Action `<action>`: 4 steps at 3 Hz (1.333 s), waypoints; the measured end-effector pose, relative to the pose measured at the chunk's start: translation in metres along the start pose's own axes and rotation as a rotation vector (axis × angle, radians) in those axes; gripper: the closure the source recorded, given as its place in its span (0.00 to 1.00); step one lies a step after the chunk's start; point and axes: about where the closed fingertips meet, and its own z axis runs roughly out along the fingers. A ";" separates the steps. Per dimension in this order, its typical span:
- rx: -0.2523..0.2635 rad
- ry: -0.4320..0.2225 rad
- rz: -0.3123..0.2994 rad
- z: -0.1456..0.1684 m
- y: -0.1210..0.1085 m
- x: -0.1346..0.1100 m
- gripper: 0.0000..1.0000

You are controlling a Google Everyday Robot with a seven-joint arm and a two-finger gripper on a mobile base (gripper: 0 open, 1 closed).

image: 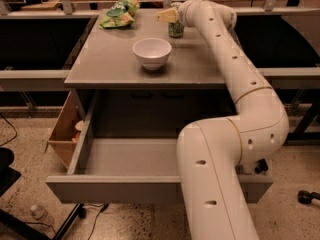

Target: Place green can into top drawer

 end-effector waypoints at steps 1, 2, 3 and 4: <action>0.021 -0.007 0.053 0.017 0.006 0.011 0.01; 0.009 -0.001 0.067 0.026 0.014 0.021 0.23; 0.009 -0.001 0.067 0.026 0.014 0.021 0.46; 0.009 -0.001 0.067 0.026 0.014 0.021 0.69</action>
Offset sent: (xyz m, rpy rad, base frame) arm 0.0809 0.0124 -0.0178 0.0755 0.0341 -0.0128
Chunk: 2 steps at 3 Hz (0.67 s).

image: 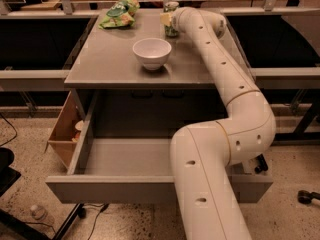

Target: Place green can into top drawer

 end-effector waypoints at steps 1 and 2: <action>0.000 0.000 0.000 0.000 0.000 0.000 0.92; 0.000 0.000 0.000 0.000 0.000 0.000 1.00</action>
Offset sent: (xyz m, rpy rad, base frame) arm 0.0000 0.0000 0.0000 0.0000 0.0000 0.0000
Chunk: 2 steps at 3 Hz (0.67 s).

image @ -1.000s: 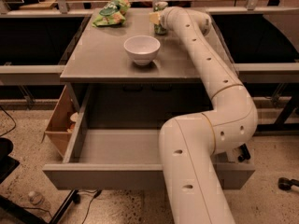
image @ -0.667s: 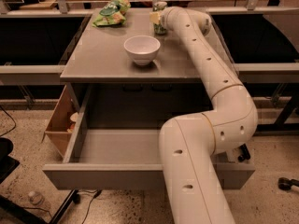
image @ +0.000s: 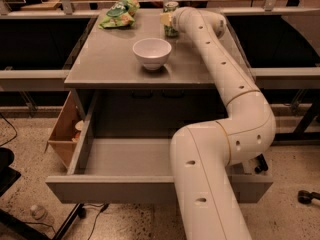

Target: Place green can into top drawer

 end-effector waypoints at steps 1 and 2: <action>-0.032 0.040 -0.026 -0.016 0.004 -0.010 1.00; -0.078 0.131 -0.058 -0.063 -0.001 -0.031 1.00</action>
Offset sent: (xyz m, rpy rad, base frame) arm -0.1334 -0.0480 0.0830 -0.1503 0.2127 0.1518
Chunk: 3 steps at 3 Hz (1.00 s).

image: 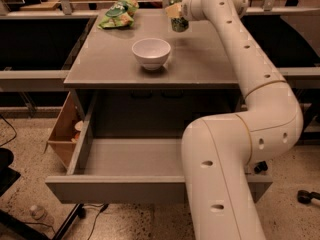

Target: Place green can into top drawer

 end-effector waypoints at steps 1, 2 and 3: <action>0.002 0.083 -0.022 -0.061 -0.011 -0.018 1.00; 0.016 0.150 -0.016 -0.120 -0.021 -0.029 1.00; 0.033 0.159 -0.002 -0.196 -0.032 -0.034 1.00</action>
Offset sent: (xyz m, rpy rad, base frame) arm -0.1977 -0.0860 0.0857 -0.1149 0.1882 -0.0474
